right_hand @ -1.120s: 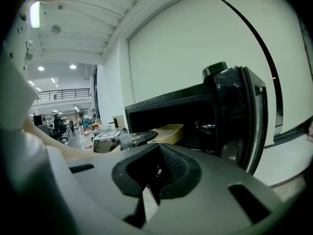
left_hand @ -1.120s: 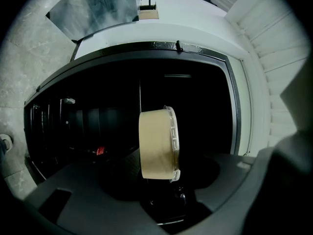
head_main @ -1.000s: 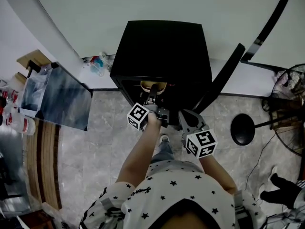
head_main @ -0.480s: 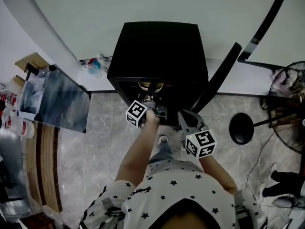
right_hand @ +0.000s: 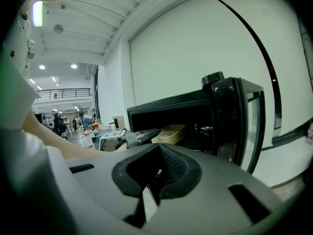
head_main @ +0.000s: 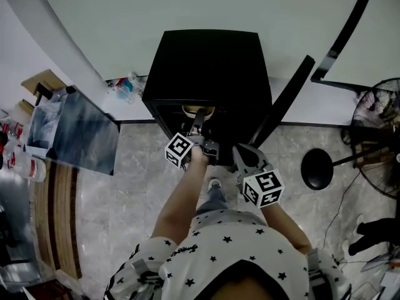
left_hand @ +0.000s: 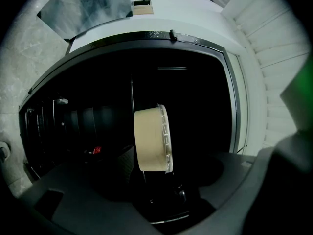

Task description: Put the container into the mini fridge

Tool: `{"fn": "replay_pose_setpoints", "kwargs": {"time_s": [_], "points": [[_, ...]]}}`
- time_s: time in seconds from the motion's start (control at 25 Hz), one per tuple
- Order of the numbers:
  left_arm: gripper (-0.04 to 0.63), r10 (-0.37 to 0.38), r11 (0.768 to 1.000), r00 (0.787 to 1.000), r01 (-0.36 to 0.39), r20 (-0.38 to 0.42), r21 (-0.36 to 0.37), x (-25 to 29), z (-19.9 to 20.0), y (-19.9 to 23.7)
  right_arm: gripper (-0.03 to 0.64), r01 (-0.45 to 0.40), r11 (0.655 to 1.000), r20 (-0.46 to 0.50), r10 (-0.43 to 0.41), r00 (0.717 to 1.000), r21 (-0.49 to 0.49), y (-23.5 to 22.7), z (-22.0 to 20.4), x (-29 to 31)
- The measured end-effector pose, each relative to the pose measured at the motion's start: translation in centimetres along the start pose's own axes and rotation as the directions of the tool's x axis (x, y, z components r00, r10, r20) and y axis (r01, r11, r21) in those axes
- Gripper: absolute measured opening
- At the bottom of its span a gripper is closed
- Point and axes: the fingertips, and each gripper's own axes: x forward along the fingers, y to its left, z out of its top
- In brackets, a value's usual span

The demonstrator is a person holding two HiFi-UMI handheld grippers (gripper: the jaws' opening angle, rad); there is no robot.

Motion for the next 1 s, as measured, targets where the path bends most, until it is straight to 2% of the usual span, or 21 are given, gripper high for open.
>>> {"fn": "replay_pose_setpoints", "kwargs": {"time_s": [0.28, 0.56, 0.76, 1.0], "points": [[0.304, 0.004, 0.999, 1.000, -0.002, -0.030, 0.044, -2.2, -0.6, -0.8, -0.008, -0.011, 1.000, -0.003, 0.011, 1.000, -0.002, 1.4, -0.5, -1.2], [0.291, 0.029, 0.981, 0.996, -0.011, -0.085, 0.196, -5.9, -2.0, -2.4, -0.008, -0.012, 1.000, 0.005, 0.012, 1.000, -0.005, 2.8, -1.3, -3.5], [0.147, 0.079, 0.940, 0.992, -0.043, -0.094, 0.340, -9.0, -2.8, -3.1, -0.008, -0.013, 1.000, 0.014, 0.013, 1.000, -0.001, 3.7, -1.9, -5.1], [0.044, 0.111, 0.895, 0.989, -0.055, -0.100, 0.443, -12.8, -3.9, -4.2, -0.008, -0.014, 1.000, 0.029, 0.014, 0.999, 0.005, 5.1, -2.5, -7.4]]}}
